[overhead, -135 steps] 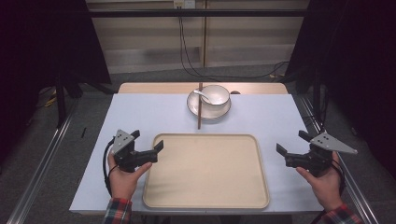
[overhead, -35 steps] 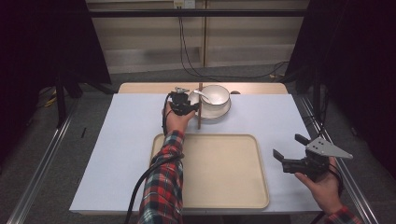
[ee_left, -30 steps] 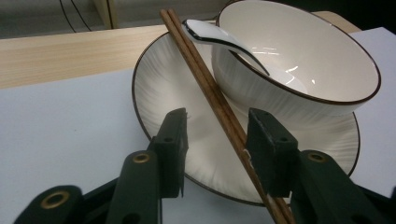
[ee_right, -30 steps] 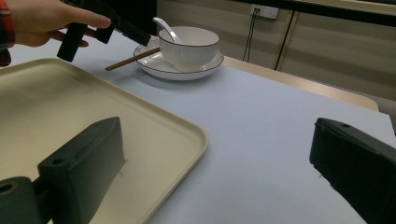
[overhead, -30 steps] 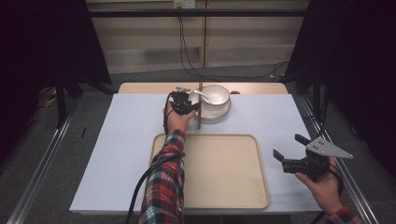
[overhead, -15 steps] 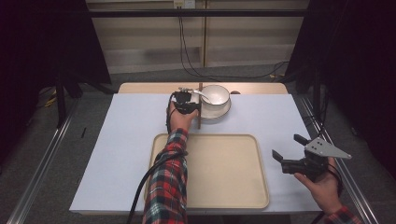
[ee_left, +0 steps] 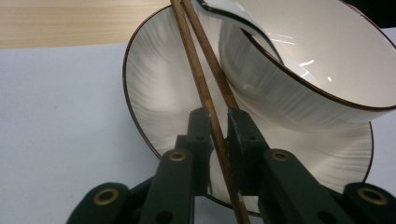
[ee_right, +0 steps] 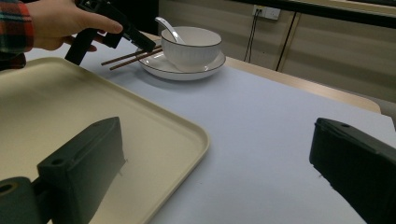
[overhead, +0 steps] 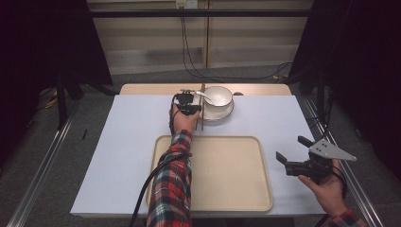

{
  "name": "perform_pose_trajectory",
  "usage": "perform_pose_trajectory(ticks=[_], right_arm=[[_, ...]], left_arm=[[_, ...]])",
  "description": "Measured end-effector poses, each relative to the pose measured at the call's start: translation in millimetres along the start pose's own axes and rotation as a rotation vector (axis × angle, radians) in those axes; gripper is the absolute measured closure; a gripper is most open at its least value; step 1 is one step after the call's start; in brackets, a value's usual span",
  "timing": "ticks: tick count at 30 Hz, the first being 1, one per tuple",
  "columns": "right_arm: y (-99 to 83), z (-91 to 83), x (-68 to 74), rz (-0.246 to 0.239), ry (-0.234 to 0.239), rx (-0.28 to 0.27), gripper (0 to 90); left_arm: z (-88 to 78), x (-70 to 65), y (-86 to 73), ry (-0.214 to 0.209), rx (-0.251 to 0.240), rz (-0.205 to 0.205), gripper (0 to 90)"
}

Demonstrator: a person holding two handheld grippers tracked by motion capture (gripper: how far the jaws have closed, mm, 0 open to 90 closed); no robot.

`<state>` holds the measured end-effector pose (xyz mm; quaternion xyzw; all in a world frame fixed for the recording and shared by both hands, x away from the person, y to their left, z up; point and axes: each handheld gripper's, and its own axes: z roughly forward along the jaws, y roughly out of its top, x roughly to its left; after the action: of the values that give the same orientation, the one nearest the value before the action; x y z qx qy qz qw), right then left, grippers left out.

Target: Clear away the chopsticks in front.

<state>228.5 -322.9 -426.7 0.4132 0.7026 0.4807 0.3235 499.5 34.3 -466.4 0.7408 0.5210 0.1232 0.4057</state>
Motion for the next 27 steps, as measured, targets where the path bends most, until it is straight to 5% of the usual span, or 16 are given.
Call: perform_pose_trajectory(ticks=[14, 17, 27], right_arm=[[-0.5, 0.4, -0.1, -0.003, 0.006, 0.001, 2.4], [-0.6, 0.2, 0.2, -0.004, 0.001, 0.004, 2.4], [-0.7, 0.8, -0.1, 0.003, 0.000, -0.002, 1.1]], left_arm=[[-1.0, -4.1, 1.8, 0.076, 0.005, -0.055, 85.3], [-2.4, -4.7, 0.8, 0.079, -0.008, -0.090, 85.4], [-12.1, -4.4, -2.1, 0.093, -0.011, -0.101, 85.5]])
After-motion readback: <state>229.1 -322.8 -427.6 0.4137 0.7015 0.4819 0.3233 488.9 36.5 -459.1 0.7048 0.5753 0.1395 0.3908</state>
